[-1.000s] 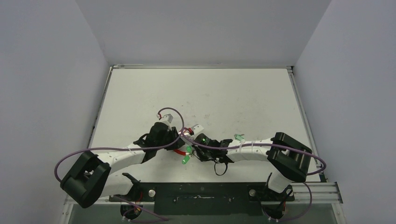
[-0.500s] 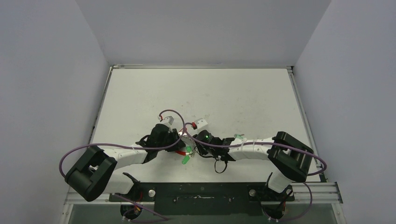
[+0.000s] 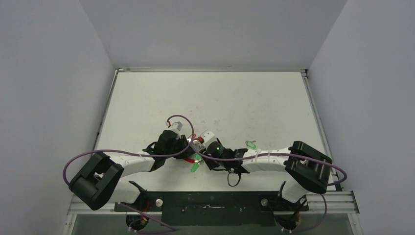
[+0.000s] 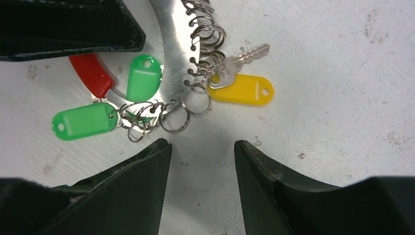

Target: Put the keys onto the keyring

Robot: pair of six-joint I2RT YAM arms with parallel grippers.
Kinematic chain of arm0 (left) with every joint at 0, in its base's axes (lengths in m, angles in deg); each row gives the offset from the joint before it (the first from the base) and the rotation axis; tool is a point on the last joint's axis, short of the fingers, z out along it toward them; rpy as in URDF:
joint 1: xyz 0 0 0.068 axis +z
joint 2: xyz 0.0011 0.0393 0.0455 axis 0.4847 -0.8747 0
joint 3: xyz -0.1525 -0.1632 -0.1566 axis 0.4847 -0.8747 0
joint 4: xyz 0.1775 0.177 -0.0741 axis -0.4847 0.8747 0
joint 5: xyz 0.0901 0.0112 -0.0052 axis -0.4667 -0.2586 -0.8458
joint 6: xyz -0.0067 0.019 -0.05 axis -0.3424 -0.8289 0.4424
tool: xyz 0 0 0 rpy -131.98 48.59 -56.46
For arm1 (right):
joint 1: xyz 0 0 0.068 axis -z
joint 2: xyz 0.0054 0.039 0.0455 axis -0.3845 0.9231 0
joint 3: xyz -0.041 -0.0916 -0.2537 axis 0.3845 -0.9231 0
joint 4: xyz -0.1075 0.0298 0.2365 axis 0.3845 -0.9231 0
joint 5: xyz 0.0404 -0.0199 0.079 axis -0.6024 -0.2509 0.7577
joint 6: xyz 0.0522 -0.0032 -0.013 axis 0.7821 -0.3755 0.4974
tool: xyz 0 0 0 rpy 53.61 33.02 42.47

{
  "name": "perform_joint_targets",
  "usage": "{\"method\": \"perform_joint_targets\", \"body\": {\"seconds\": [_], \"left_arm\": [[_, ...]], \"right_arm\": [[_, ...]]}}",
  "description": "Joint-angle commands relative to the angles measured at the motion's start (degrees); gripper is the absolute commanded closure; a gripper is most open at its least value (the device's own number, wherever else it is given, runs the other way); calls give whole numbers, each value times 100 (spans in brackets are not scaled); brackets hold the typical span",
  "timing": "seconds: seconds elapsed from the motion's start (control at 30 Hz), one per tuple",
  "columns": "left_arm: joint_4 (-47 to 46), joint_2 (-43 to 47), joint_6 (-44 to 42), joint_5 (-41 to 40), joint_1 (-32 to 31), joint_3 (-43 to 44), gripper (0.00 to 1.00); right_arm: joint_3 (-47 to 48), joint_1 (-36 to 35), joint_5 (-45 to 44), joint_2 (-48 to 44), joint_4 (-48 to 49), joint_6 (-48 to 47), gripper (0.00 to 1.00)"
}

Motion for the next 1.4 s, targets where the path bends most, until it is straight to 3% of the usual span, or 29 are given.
{"method": "perform_joint_targets", "body": {"seconds": [0.0, 0.27, 0.43, 0.7, 0.8, 0.93, 1.07, 1.2, 1.37], "left_arm": [[276, -139, -38, -6, 17, -122, 75], [281, -139, -31, 20, 18, -113, 76], [292, -130, -29, 36, 13, -118, 76], [308, -139, -99, 90, 13, -104, 76], [292, -160, -107, 107, 13, -105, 76], [272, -198, -108, 132, 12, -96, 76], [252, -226, -116, 169, 13, -87, 76], [243, -229, -165, 223, 4, -78, 76], [275, -179, -217, 257, 7, -108, 76]], "right_arm": [[-15, -129, -99, -58, 95, -214, 48], [210, -260, -323, 355, 132, -257, 45], [382, -293, -703, 484, 80, -286, 50], [525, -254, -1685, 121, -70, -385, 76], [469, -128, -1732, -121, 2, -411, 78], [423, 24, -1380, -382, 40, -466, 70], [318, 158, -267, -485, 176, -819, 51], [123, 232, 342, -475, 271, -1288, 48], [-1333, 245, 1555, -1039, 2604, -2736, 48]]}}
